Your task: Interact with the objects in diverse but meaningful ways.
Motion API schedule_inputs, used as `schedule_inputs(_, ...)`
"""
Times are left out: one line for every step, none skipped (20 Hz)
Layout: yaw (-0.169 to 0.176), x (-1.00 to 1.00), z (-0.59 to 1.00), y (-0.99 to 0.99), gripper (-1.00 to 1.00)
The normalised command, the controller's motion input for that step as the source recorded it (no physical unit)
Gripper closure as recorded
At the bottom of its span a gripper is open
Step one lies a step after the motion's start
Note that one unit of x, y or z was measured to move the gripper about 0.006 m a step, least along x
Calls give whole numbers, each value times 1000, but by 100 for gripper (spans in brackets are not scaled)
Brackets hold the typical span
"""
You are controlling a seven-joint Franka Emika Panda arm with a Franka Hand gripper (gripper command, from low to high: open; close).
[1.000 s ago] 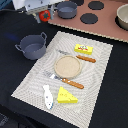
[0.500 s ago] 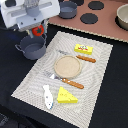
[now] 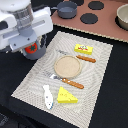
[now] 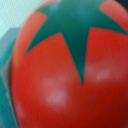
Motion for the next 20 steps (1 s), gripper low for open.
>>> schedule_inputs(-15, 671, 74, -486, 100)
schedule_inputs(-19, 786, 129, -317, 100)
schedule_inputs(-7, 897, 160, -123, 100)
schedule_inputs(-3, 917, 134, -129, 100)
schedule_inputs(-3, 869, 77, -149, 100)
schedule_inputs(-6, 857, 57, -134, 100)
schedule_inputs(-5, 823, 3, -117, 100)
schedule_inputs(-5, 751, 0, -123, 100)
schedule_inputs(0, 654, -11, -154, 100)
schedule_inputs(0, 589, -63, -169, 100)
schedule_inputs(0, 531, -57, -177, 100)
schedule_inputs(0, 371, -29, -289, 100)
schedule_inputs(0, 220, -3, -431, 100)
schedule_inputs(0, 100, 0, -517, 100)
schedule_inputs(0, 63, 0, -594, 100)
schedule_inputs(0, 11, 0, -609, 100)
schedule_inputs(0, 0, 0, -651, 100)
schedule_inputs(-10, 0, 0, -680, 100)
schedule_inputs(-14, 0, 0, -737, 100)
schedule_inputs(-23, 0, 9, -714, 100)
